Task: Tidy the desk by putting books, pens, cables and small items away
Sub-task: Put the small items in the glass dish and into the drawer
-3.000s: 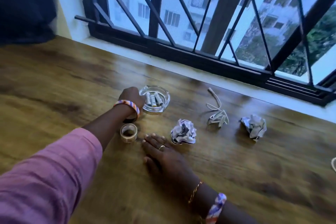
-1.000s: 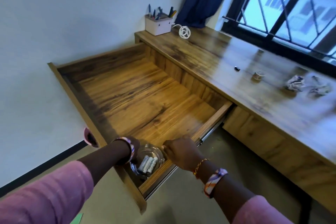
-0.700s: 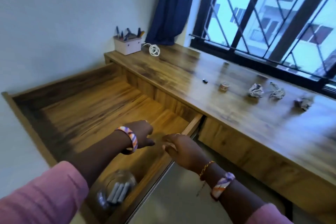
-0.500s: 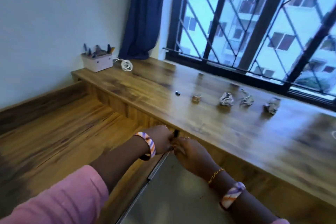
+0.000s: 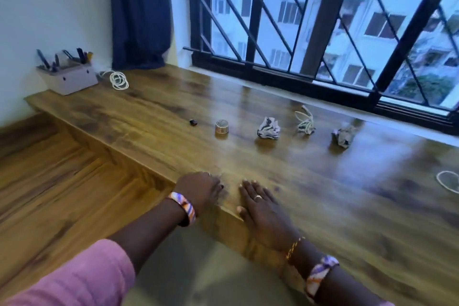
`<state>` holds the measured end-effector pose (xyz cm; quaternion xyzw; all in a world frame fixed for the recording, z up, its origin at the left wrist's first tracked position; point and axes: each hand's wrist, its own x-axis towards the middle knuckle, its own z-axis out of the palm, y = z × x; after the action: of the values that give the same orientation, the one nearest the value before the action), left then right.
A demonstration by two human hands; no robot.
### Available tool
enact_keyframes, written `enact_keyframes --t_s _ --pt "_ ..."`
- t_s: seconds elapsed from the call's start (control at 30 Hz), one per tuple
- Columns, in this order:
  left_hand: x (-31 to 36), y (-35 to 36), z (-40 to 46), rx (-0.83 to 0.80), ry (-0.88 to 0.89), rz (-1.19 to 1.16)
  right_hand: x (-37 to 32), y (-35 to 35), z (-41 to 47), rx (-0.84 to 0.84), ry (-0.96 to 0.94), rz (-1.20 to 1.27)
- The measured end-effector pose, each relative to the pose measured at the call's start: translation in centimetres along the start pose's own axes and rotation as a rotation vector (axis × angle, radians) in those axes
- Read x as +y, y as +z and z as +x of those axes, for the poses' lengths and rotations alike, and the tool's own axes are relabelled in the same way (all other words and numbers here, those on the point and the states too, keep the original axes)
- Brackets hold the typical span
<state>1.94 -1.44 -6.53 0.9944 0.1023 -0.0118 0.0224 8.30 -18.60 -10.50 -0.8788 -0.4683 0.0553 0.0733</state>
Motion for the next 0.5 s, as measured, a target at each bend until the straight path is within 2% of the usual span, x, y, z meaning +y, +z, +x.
enact_keyframes --t_s 0.17,0.27,0.4,0.5 --pt "-3.3 -0.1 4.0 -0.035 0.005 -0.284 0.5 -0.1 5.4 0.02 -0.055 0.023" --pt "-6.8 1.3 7.0 0.029 -0.053 -0.296 1.2 0.0 8.5 0.058 -0.045 0.047" --pt "-11.1 2.3 12.3 0.221 -0.267 -0.304 2.8 0.0 13.8 0.105 0.027 0.114" --pt "-12.8 2.4 15.9 0.21 -0.345 -0.229 4.1 -0.8 17.9 0.112 0.071 0.16"
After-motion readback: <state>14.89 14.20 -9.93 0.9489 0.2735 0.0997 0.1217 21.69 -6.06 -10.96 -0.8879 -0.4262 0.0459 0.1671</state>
